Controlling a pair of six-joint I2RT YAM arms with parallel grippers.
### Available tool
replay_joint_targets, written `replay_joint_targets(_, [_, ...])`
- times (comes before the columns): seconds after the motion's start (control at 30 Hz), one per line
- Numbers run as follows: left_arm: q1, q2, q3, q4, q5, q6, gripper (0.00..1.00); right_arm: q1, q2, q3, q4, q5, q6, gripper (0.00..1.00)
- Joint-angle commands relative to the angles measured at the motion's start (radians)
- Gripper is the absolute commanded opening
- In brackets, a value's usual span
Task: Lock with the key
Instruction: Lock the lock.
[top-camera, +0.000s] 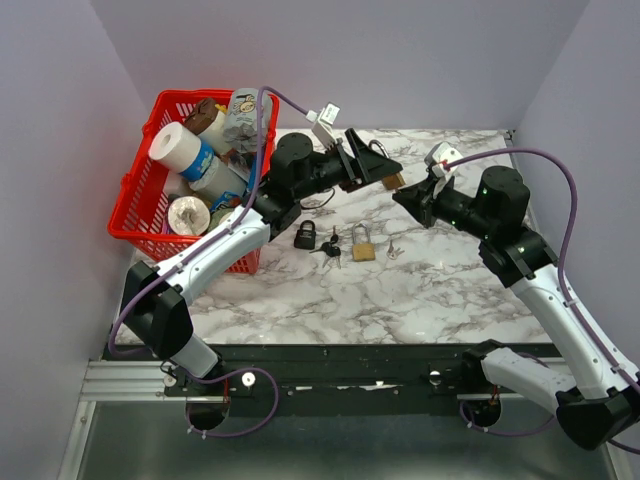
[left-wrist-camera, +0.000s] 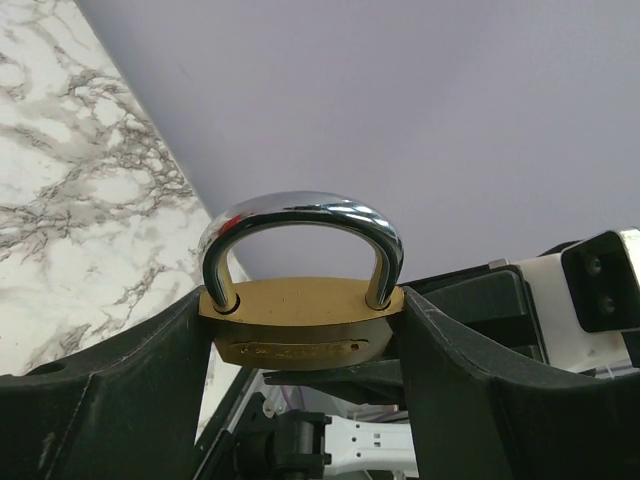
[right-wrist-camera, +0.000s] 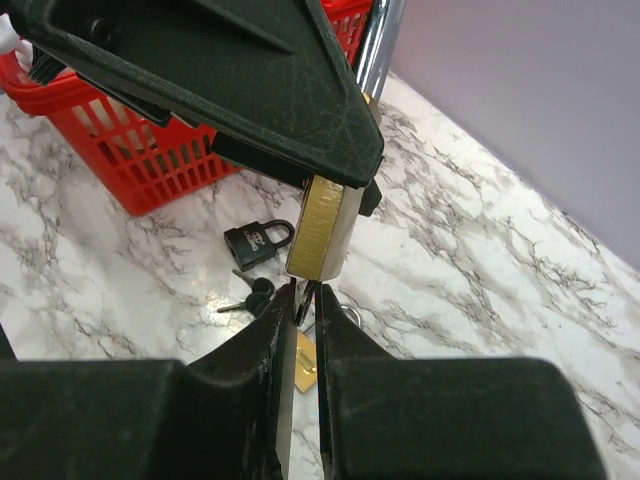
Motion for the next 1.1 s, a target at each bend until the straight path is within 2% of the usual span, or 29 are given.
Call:
replay_joint_targets(0.0, [-0.015, -0.019, 0.058, 0.008, -0.049, -0.005, 0.00, 0.000, 0.015, 0.041, 0.040, 0.023, -0.004, 0.17])
replay_joint_targets(0.1, [-0.021, -0.010, 0.085, -0.042, -0.076, 0.009, 0.00, 0.000, 0.026, 0.055, 0.040, 0.029, -0.009, 0.12])
replay_joint_targets(0.13, [-0.021, -0.009, 0.090, -0.053, -0.085, 0.006, 0.00, 0.001, 0.029, 0.055, 0.040, 0.029, -0.009, 0.03])
replay_joint_targets(0.17, [-0.021, -0.004, 0.091, -0.059, -0.098, 0.000, 0.00, 0.001, 0.033, 0.060, 0.037, 0.022, -0.010, 0.01])
replay_joint_targets(0.27, [-0.021, 0.008, 0.116, -0.094, -0.121, -0.010, 0.00, 0.006, 0.035, 0.055, 0.031, 0.023, -0.018, 0.01])
replay_joint_targets(0.4, [-0.020, 0.041, 0.179, -0.205, -0.226, -0.022, 0.00, 0.021, 0.018, 0.026, 0.052, 0.040, -0.017, 0.01])
replay_joint_targets(0.57, [0.002, 0.119, 0.279, -0.262, -0.266, -0.039, 0.00, 0.038, -0.005, -0.002, 0.049, 0.035, -0.006, 0.01])
replay_joint_targets(0.8, [0.060, 0.166, 0.341, -0.193, -0.280, -0.002, 0.00, 0.038, -0.065, -0.054, 0.010, 0.069, 0.081, 0.01])
replay_joint_targets(1.07, [0.073, 0.182, 0.343, -0.153, -0.259, 0.003, 0.00, 0.038, -0.120, -0.109, -0.035, 0.060, 0.190, 0.01])
